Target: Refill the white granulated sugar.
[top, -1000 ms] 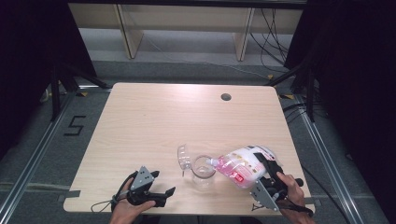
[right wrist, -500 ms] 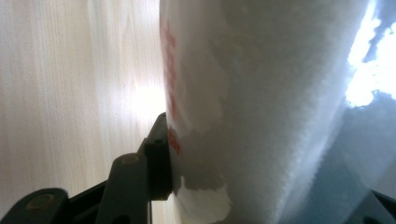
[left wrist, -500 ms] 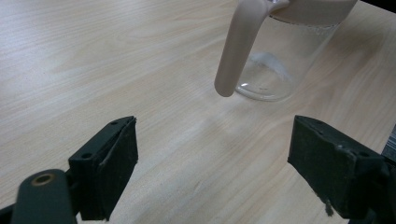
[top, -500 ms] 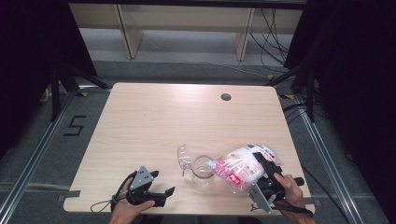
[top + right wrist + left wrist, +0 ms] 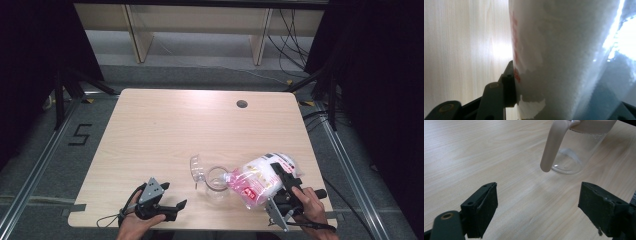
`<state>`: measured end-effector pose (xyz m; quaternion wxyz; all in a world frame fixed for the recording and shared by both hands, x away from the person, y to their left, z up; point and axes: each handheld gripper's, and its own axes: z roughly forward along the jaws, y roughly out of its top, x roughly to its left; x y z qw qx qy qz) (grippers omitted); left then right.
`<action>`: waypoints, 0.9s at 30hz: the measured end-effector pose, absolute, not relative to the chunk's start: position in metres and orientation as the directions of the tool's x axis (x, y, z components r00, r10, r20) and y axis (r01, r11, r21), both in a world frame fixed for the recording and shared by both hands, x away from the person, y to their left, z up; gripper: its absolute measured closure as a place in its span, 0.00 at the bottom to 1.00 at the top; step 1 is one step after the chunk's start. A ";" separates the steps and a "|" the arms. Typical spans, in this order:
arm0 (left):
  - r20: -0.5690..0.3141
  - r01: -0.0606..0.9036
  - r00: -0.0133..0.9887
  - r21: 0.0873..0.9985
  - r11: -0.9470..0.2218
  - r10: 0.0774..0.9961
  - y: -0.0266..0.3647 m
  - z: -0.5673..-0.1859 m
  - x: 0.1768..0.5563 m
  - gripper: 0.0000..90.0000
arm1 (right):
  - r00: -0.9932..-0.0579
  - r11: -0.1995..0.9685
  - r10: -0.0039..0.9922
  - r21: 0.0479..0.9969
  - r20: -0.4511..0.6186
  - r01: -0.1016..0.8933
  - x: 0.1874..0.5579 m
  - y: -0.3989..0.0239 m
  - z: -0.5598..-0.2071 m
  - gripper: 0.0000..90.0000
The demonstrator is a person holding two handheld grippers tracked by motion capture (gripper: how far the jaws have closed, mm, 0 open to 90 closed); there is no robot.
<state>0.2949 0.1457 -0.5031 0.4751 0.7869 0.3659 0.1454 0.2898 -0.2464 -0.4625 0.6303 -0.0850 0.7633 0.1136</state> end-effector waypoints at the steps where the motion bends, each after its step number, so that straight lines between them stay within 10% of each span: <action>1: -0.123 0.440 0.688 0.854 -0.277 0.715 0.146 -0.503 0.295 0.17 | -0.192 0.961 0.019 0.071 -0.981 -0.267 0.290 -0.247 -0.463 0.59; 27: -0.110 0.437 0.686 0.853 -0.286 0.719 0.146 -0.504 0.294 0.17 | -0.157 0.966 -0.045 -0.003 -0.987 -0.258 0.292 -0.243 -0.466 0.60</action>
